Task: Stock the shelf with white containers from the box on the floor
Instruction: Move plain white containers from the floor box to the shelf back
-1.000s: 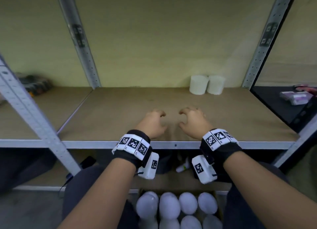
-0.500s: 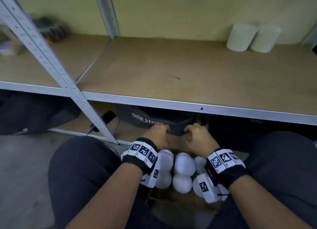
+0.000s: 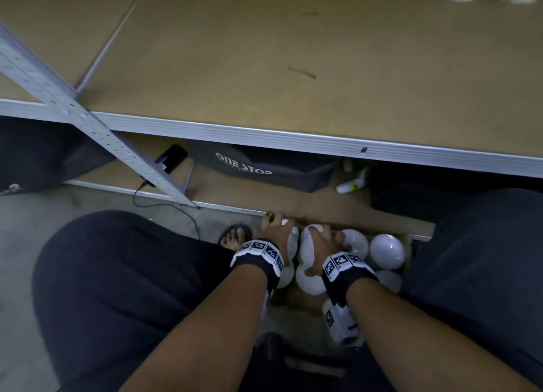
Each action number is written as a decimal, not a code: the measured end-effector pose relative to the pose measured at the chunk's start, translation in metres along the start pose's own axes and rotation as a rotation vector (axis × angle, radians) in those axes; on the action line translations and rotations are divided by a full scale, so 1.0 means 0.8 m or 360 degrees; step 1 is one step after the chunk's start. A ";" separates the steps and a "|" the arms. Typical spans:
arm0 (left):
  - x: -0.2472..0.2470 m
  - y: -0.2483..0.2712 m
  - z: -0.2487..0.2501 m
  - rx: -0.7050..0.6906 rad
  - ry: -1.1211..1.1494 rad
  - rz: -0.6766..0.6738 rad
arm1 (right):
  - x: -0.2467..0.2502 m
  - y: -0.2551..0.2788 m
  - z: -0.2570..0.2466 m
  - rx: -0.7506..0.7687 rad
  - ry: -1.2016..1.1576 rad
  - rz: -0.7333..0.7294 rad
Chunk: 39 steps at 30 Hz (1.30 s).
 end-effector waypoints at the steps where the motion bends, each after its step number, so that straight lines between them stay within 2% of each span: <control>1: -0.005 -0.001 -0.001 0.0029 -0.0024 -0.0031 | -0.005 -0.002 0.002 -0.0007 0.0017 0.0004; 6: -0.037 -0.011 -0.011 0.0120 -0.0035 -0.0203 | -0.019 -0.007 0.004 -0.0035 -0.0055 -0.0012; 11: -0.034 -0.016 -0.011 0.0104 0.0054 -0.0058 | -0.021 -0.009 0.002 -0.0031 -0.0128 0.0002; 19: -0.025 -0.005 -0.010 0.0175 0.0109 -0.0117 | 0.009 0.007 0.004 -0.0148 -0.0263 -0.0032; 23: 0.005 0.006 -0.005 0.0177 0.0159 -0.0026 | 0.046 0.030 0.008 -0.0115 -0.0248 0.0071; 29: 0.076 0.033 0.014 0.0056 0.0058 0.0079 | 0.110 0.080 -0.009 0.0045 -0.0109 0.0274; 35: 0.154 0.095 0.023 -0.0080 0.0036 0.0250 | 0.165 0.146 -0.014 0.0214 -0.0071 0.0422; 39: 0.205 0.145 0.041 -0.0188 0.0081 0.0447 | 0.200 0.201 -0.007 0.0327 -0.0161 0.0545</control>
Point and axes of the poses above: each hand's wrist, its own y-axis away from the middle knuckle, its own x-axis out of the back of the hand, z = x × y, the point moved 8 cm from there along -y, towards the middle knuckle
